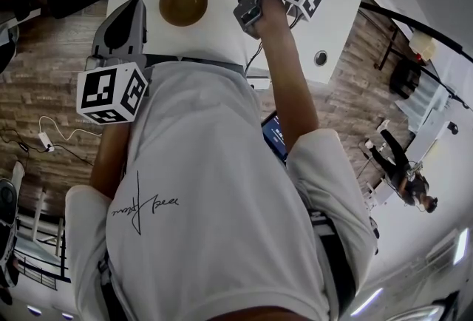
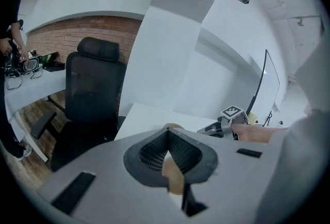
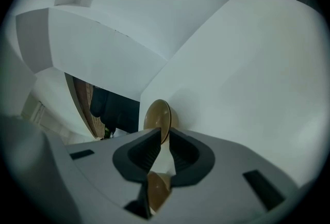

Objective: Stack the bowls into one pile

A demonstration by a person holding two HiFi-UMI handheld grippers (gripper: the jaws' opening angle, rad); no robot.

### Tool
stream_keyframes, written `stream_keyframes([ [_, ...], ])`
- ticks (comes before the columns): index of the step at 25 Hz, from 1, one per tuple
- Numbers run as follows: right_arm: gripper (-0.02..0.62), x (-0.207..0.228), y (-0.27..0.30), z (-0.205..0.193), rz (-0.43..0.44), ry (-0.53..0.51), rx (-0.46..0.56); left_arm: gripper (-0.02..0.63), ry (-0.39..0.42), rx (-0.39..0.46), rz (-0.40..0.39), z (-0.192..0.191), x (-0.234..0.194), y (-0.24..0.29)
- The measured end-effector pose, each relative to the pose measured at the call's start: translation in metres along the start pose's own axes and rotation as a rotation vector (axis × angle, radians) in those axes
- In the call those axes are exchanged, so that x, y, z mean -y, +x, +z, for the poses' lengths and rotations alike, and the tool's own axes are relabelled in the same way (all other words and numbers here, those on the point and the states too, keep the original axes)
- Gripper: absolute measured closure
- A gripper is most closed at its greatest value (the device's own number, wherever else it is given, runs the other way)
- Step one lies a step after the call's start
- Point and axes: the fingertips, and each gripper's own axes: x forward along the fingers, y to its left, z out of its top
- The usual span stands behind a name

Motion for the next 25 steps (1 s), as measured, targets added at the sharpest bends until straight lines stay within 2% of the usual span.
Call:
stream_keyframes([
  [12,0.545,0.014,-0.026,-0.006,-0.030,-0.060,-0.004,0.603,0.035,0.002,-0.073,0.009,0.011,0.013],
  [25,0.545,0.021,-0.037,-0.051,-0.052,-0.143,-0.051,0.603,0.057,0.006,-0.146,0.017,0.025,0.028],
])
